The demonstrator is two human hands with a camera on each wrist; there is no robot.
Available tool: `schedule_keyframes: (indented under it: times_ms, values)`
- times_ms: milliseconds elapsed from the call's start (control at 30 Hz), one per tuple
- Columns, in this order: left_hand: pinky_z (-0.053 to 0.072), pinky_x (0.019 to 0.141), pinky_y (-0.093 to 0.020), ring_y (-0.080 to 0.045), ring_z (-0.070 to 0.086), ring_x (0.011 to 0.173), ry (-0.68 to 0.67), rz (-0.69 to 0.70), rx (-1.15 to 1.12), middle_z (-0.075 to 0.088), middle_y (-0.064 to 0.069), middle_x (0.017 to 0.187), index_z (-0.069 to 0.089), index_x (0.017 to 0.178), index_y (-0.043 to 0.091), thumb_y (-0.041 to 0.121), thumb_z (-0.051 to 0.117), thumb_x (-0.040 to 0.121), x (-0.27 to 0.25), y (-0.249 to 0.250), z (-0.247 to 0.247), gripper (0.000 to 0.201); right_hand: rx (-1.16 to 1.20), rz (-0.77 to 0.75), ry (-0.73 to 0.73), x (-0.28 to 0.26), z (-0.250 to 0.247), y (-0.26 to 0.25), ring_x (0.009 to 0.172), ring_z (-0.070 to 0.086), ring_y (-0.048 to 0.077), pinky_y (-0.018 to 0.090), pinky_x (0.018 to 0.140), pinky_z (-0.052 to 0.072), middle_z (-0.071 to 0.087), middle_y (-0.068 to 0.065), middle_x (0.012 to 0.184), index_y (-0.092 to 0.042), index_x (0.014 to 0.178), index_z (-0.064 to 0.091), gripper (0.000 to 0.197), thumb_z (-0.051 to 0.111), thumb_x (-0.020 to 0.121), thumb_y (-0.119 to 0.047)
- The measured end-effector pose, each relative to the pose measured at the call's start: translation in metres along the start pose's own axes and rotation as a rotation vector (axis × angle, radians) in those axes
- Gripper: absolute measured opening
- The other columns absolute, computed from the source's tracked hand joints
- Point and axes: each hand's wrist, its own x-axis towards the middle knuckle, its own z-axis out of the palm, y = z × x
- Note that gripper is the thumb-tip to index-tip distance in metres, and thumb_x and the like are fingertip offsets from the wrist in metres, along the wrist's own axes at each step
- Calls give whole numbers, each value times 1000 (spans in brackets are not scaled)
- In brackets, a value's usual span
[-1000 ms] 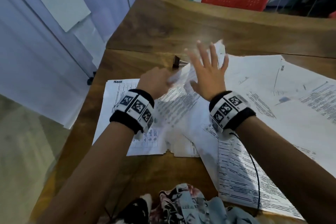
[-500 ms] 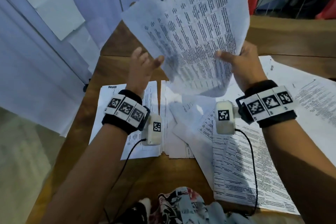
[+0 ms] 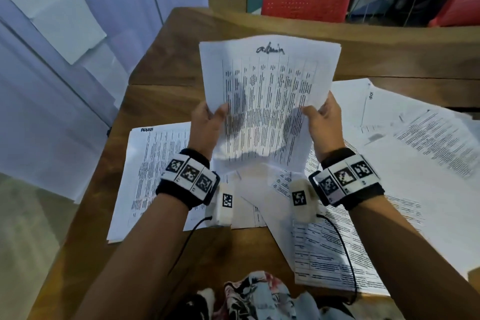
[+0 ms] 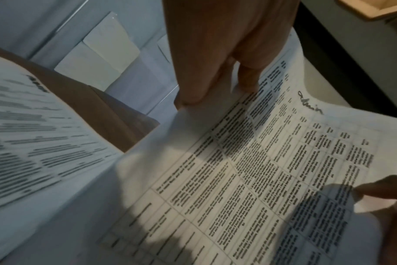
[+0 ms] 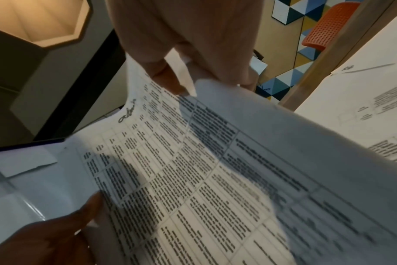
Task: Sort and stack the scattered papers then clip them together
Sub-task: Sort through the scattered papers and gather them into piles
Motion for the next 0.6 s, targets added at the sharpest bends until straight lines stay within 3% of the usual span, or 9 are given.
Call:
schedule_keyframes:
  times_ms: [67,133,233,333,400,467,533,600]
  values:
    - [54,80,-29,-13,61,83,26,23,-10,61,-1,94,52,120,-4,3,47,94,4,7,0,28,12,-35,48,2,0,-2,97,58,15,14,74,51,59,13,116,2,122,46,41,39,83,13]
    - [55,78,-24,-12,61,85,37,38,-32,61,-3,98,49,123,-6,3,47,95,7,9,-3,30,36,-40,80,2,-2,0,97,58,14,17,76,50,60,10,114,0,119,48,40,38,83,13]
    - [53,90,-32,-22,61,101,-10,-36,-3,60,-11,116,45,129,-3,5,44,96,4,-5,-8,34,-17,13,75,-6,-2,15,101,56,15,24,85,49,58,6,112,-1,121,49,41,38,84,13]
    - [43,104,-41,-26,54,118,-111,-128,139,55,-15,129,49,128,2,5,36,99,-3,-24,-9,32,-87,74,36,-11,2,34,109,53,20,33,95,46,57,5,115,-5,127,46,44,40,86,10]
    - [51,92,-38,-21,60,102,-89,-144,232,62,-12,110,59,98,9,5,34,98,-1,-27,-12,25,-105,86,18,-10,7,38,103,54,16,29,91,47,57,4,113,-9,124,47,41,41,87,8]
    - [52,66,-26,-14,59,73,3,-179,234,57,-6,80,47,69,17,4,33,97,5,-18,-18,34,-123,76,22,-7,13,39,80,51,8,19,75,45,53,-2,89,-18,99,48,29,42,86,8]
    - [41,56,-23,-16,48,63,170,-137,287,47,-3,67,42,65,13,3,33,95,17,-6,-29,33,-181,52,18,-2,23,39,61,34,6,14,59,32,33,-6,69,-25,76,36,34,45,86,7]
    - [39,65,-30,-28,53,76,352,-89,395,54,-11,77,55,79,4,7,37,94,30,2,-47,23,-202,39,-44,-1,38,41,59,32,7,17,58,29,31,-6,66,-26,71,35,37,47,87,4]
